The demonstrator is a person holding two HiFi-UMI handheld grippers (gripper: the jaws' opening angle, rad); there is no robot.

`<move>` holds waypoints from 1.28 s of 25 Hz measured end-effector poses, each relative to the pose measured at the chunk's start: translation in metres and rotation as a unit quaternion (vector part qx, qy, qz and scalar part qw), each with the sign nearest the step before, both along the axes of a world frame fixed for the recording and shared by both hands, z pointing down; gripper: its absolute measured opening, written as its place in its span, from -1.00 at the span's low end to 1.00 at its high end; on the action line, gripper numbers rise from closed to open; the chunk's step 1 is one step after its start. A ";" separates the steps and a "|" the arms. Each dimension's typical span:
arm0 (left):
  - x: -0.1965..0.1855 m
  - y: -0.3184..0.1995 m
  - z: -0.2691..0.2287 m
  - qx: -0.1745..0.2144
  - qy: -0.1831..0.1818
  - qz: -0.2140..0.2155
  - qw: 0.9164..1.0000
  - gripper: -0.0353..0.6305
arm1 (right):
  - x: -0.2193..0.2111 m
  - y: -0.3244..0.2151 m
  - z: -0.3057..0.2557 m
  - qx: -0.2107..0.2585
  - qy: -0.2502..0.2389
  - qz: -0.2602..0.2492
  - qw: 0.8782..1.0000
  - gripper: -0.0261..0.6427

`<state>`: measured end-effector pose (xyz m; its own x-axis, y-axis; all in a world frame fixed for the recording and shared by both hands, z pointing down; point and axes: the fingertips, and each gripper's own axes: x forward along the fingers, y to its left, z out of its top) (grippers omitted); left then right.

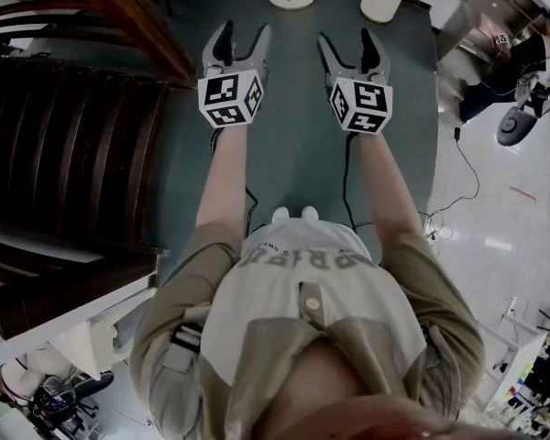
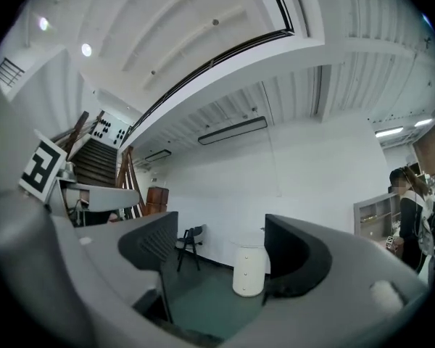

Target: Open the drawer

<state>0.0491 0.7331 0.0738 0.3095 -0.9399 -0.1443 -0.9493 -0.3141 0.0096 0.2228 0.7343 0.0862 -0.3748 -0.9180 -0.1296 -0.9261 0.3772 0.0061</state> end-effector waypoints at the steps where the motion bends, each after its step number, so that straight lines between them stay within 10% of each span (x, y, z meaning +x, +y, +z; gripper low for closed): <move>1: 0.000 -0.002 0.002 -0.004 0.002 -0.001 1.000 0.01 | 0.002 -0.002 0.001 0.000 0.006 0.003 1.000 0.20; 32: -0.012 -0.142 0.037 -0.046 -0.015 -0.016 0.999 0.04 | 0.033 -0.135 0.047 -0.035 0.062 0.046 0.996 0.23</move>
